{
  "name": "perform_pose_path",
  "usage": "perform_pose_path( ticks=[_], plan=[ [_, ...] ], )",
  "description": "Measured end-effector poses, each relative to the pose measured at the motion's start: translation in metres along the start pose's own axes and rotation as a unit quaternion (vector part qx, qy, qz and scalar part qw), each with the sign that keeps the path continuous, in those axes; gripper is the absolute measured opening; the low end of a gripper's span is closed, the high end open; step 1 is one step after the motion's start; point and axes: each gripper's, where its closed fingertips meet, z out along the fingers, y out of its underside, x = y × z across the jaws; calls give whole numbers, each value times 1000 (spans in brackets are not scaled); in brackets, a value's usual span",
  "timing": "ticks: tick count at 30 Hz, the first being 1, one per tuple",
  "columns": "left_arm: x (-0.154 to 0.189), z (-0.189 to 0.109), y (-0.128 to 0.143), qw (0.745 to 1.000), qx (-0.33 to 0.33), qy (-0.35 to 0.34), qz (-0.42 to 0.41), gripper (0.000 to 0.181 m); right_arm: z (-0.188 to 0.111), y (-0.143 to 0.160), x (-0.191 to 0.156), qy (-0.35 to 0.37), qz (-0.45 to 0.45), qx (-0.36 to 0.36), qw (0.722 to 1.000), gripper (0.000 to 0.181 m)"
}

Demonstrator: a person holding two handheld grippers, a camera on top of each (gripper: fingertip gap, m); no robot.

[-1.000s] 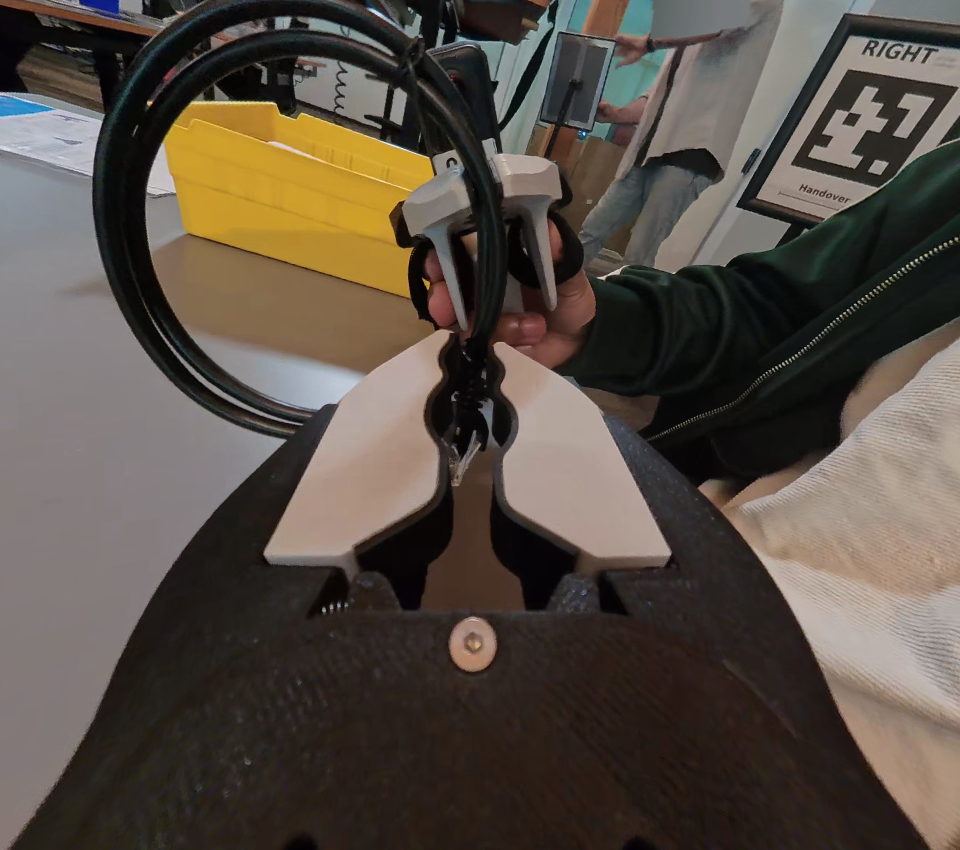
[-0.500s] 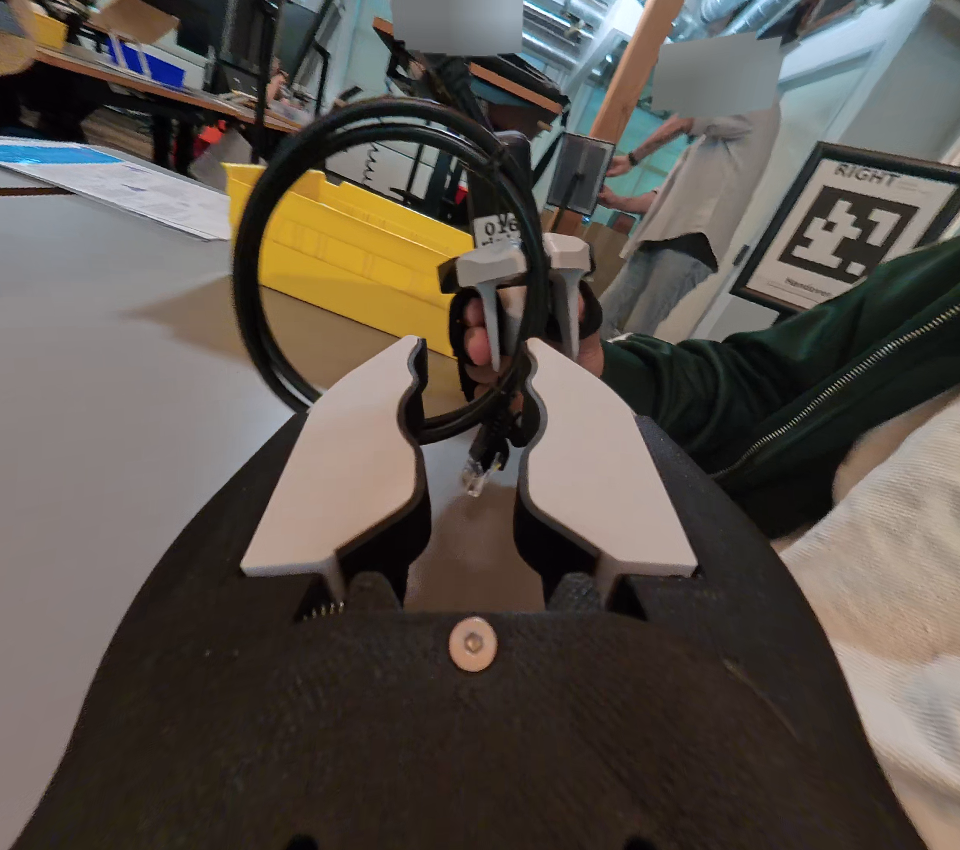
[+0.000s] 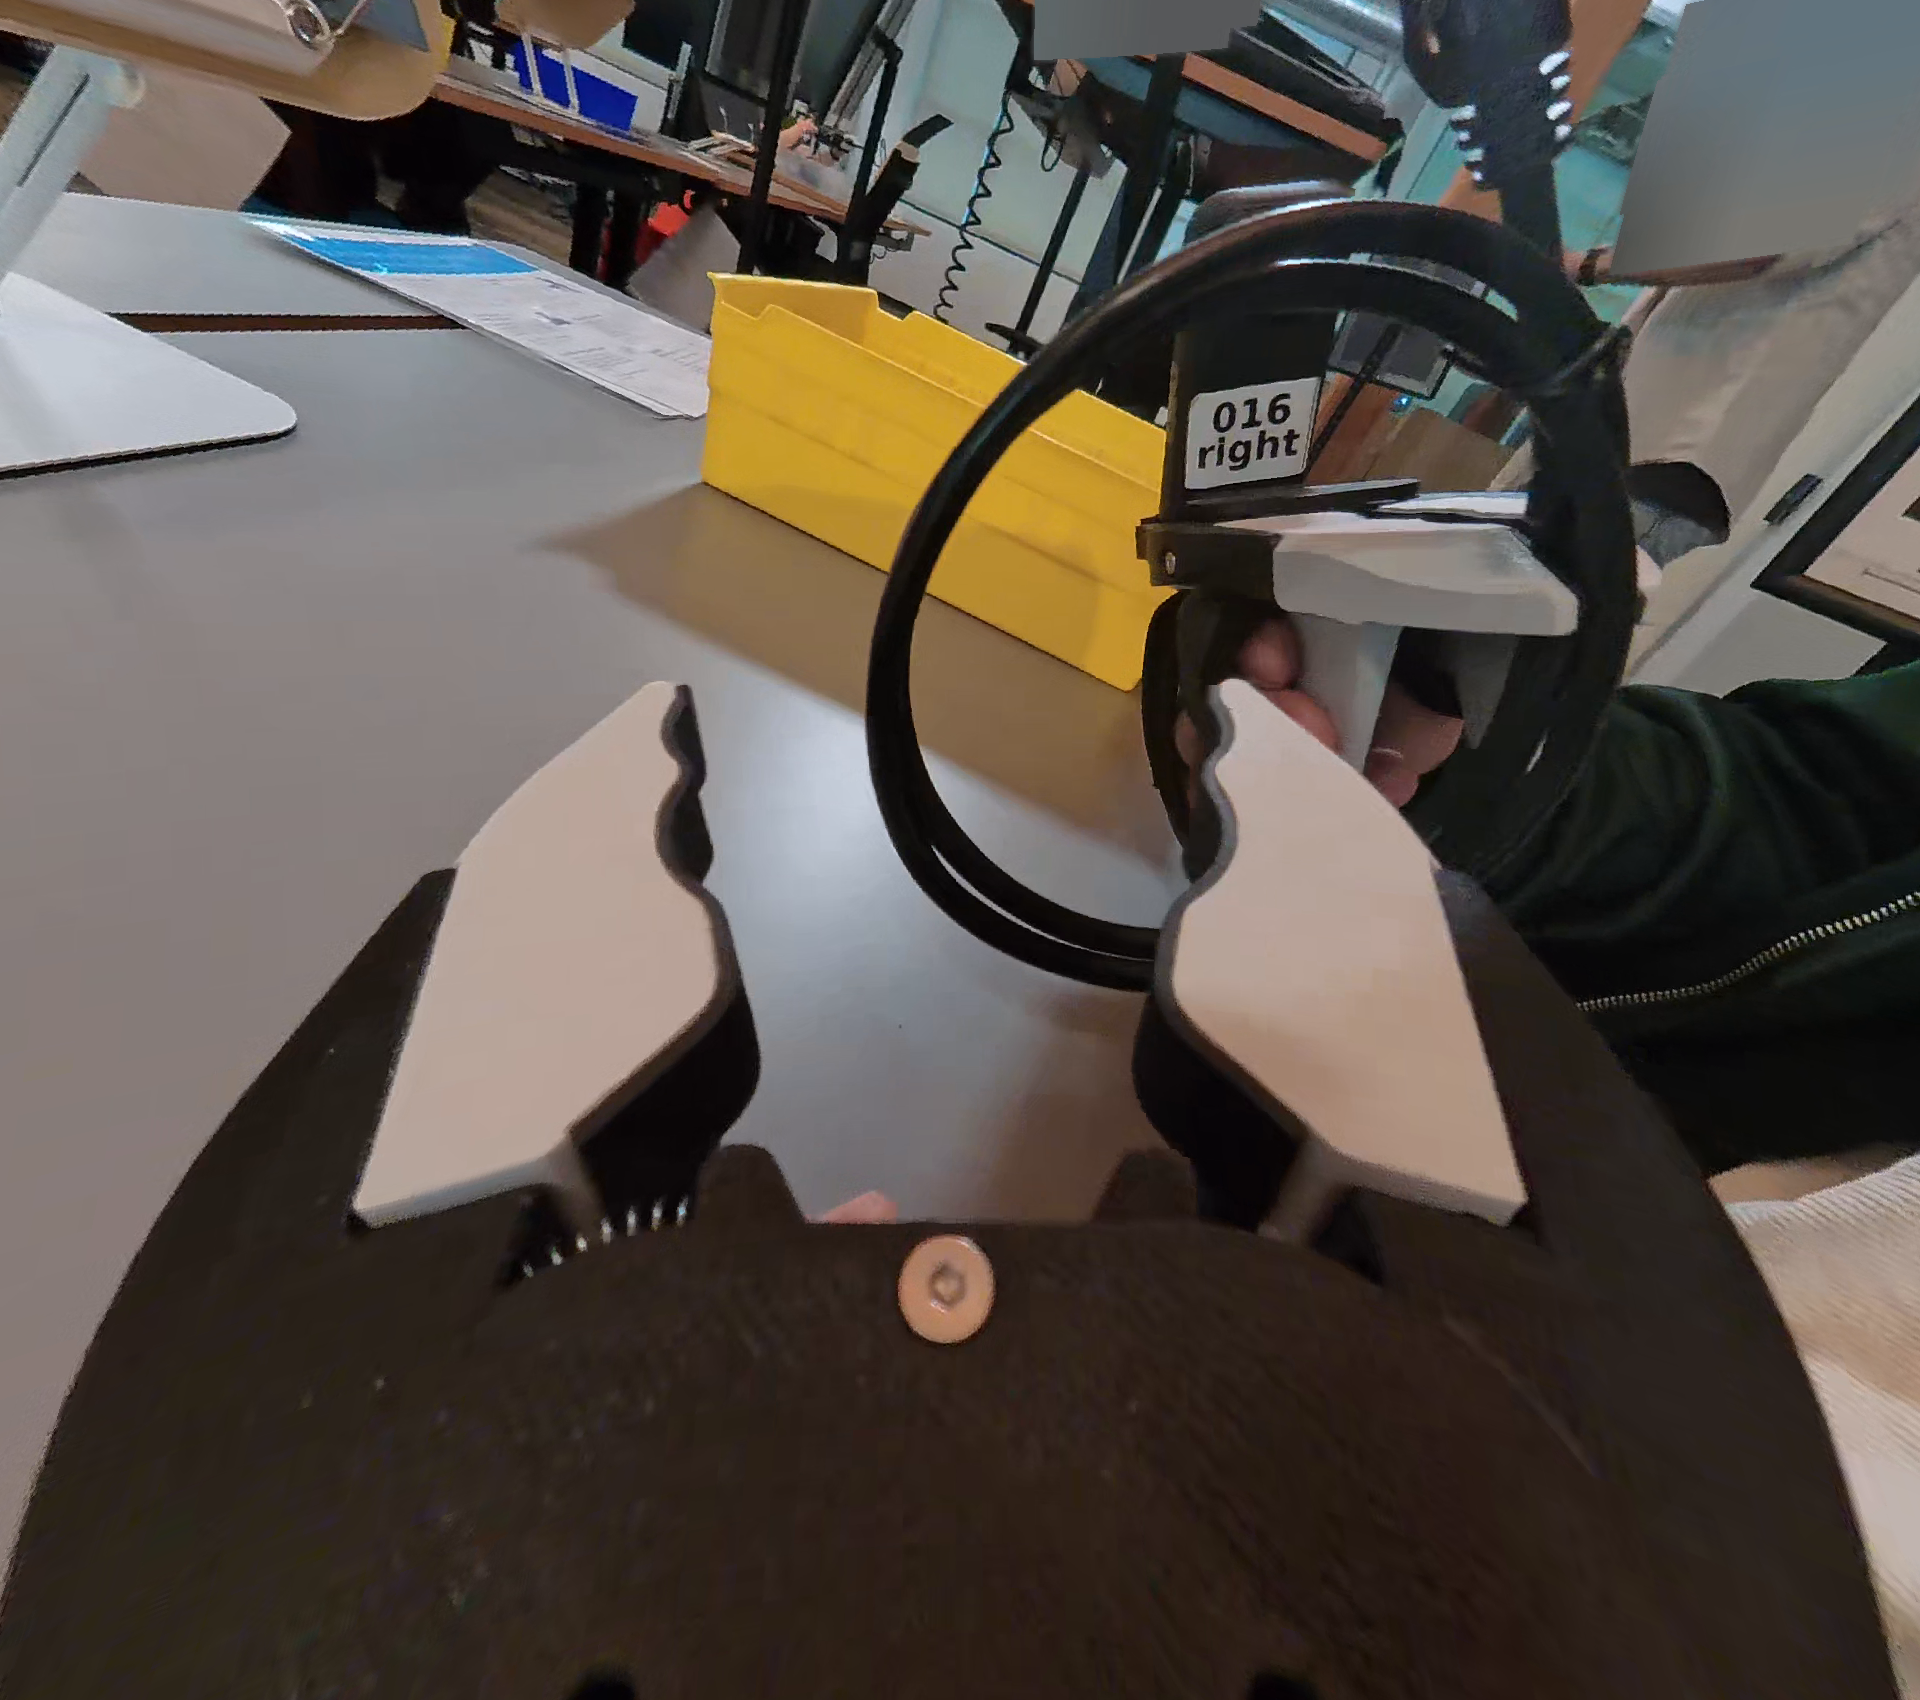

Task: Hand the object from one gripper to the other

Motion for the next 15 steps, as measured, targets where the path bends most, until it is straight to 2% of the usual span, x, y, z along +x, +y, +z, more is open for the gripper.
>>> perform_pose_path(
  ticks=[3, 6, 9, 11, 14, 15],
  plan=[
    [0, -2, 2, 1000, -11, 3, 0, 69, 2, 3, -1, -4, 0, -9, 1000, 7],
    [1, -3, 2, 1000, -11, 7, 2, 62, 2, 3, 0, 2, -2, -9, 1000, 7],
    [2, -6, -3, 1000, -3, 0, 29, 43, 0, 0, -1, -2, 0, 1, 1000, 7],
    [0, -7, -1, 999, -13, -10, 43, 32, -1, -2, -2, -11, 5, 7, 1000, 7],
    [-2, -5, 8, 999, -38, -8, 31, 26, -2, -4, -6, -32, 21, 15, 999, 7],
    [-1, -5, 8, 999, -40, -2, 27, 19, -1, -4, -7, -34, 24, 15, 999, 7]
  ],
)
